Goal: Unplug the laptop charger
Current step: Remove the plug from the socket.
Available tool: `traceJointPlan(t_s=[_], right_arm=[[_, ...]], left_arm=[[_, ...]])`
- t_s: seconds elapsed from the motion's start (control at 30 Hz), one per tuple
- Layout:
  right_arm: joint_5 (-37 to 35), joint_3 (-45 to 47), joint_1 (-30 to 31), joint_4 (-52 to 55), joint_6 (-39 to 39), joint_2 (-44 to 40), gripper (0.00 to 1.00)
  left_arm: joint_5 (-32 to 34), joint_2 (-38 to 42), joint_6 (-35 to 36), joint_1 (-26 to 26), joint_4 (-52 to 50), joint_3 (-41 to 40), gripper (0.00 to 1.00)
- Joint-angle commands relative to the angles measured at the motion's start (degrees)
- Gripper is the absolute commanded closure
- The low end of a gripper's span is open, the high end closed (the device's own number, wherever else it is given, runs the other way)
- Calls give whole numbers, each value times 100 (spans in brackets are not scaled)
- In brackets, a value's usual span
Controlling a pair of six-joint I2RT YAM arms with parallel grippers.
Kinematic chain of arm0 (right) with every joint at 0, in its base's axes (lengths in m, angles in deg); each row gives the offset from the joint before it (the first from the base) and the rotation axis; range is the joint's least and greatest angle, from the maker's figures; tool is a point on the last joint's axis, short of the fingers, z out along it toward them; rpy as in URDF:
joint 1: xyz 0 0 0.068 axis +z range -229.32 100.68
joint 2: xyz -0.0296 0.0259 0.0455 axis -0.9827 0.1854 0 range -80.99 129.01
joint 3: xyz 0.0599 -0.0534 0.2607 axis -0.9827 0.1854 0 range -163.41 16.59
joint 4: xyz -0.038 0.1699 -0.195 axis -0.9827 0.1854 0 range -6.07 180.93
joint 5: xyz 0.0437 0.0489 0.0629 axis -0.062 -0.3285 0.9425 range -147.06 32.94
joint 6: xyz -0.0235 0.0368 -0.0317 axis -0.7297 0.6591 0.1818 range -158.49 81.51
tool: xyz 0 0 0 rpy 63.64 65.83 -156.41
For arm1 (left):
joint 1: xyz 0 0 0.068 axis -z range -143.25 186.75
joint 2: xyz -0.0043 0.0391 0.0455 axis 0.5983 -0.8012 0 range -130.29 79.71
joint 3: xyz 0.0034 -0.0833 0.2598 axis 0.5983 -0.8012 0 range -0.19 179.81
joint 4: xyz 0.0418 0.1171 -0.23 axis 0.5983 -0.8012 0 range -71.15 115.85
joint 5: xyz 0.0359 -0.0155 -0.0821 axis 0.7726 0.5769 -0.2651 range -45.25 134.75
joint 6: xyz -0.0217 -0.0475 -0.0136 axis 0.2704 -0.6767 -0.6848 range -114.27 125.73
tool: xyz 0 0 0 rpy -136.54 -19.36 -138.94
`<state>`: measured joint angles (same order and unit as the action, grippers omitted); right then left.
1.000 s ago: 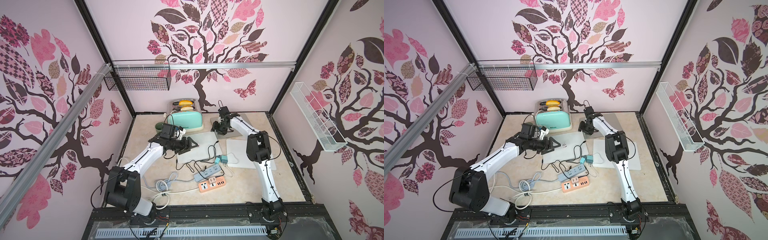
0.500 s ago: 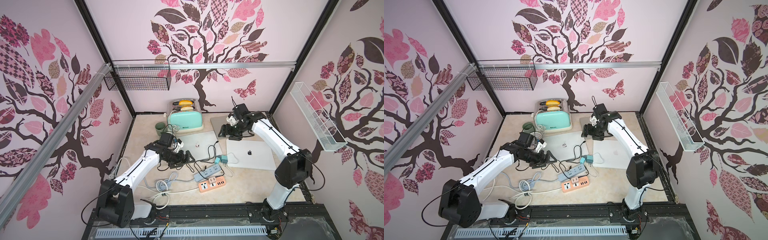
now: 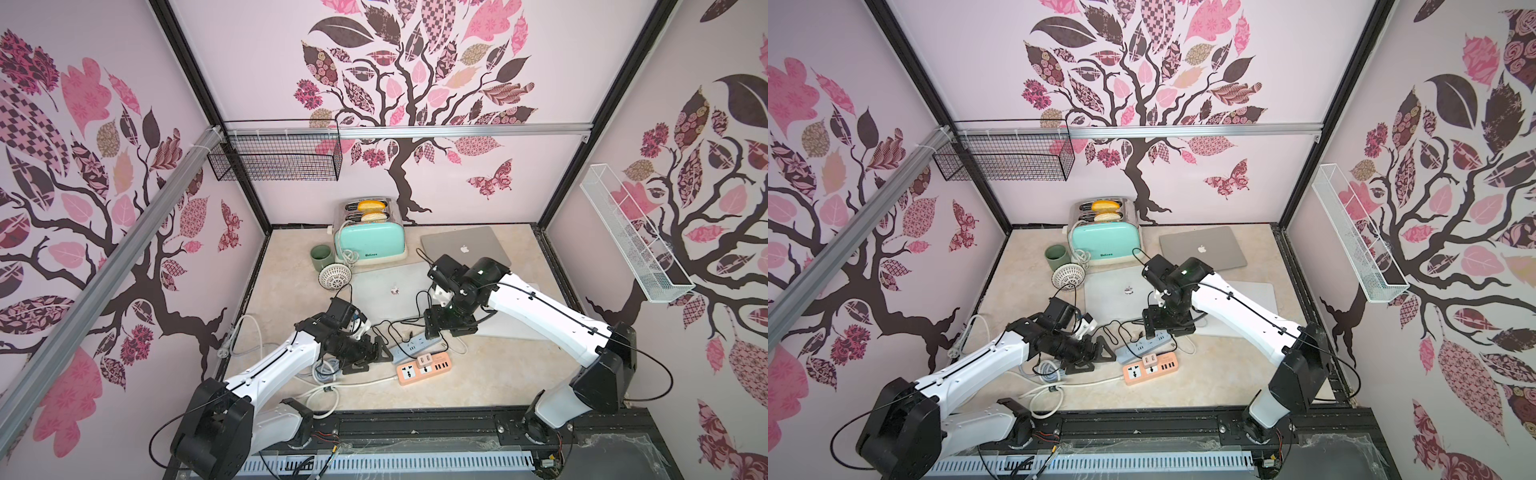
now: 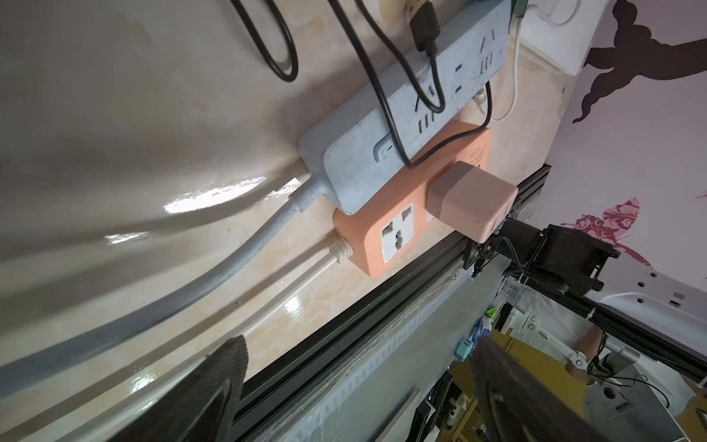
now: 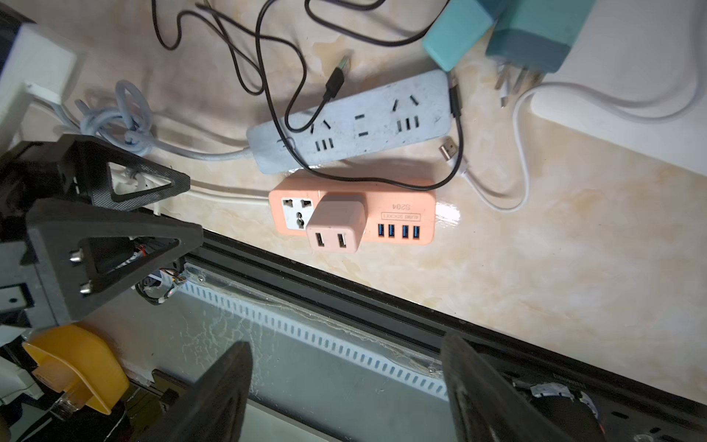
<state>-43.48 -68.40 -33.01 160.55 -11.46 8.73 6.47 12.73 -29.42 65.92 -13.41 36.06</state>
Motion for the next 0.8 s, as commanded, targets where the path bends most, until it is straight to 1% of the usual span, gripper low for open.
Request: traceJointPlan(t_s=[0.0, 0.13, 0.2, 0.23, 0.3, 0.37, 0.5, 0.63, 0.77], right_arm=[[-62, 276, 223, -263, 358, 11, 20], [-113, 745, 308, -784, 383, -24, 20], [-141, 983, 305, -1048, 393, 0, 21], [-129, 1093, 317, -1179, 420, -10, 21], [-184, 1338, 351, -1681, 484, -85, 21], [-178, 1546, 361, -2037, 522, -154, 21], [-6, 1681, 381, -2305, 631, -252, 22], [-13, 1907, 423, -2585, 791, -355, 22], [-25, 1905, 476, -2643, 760, -140, 23]], left_arm=[[323, 177, -367, 351, 284, -86, 6], [808, 233, -847, 1027, 798, -370, 6], [1131, 190, -930, 1271, 884, -453, 5], [1279, 160, -992, 1317, 934, -520, 7], [1368, 164, -1173, 1328, 1187, -709, 11], [1430, 312, -1527, 1336, 1509, -919, 15], [1459, 665, -2189, 1430, 2086, -1139, 21], [1614, 705, -2350, 1532, 2088, -1052, 22], [1619, 555, -2284, 1539, 2088, -926, 24]])
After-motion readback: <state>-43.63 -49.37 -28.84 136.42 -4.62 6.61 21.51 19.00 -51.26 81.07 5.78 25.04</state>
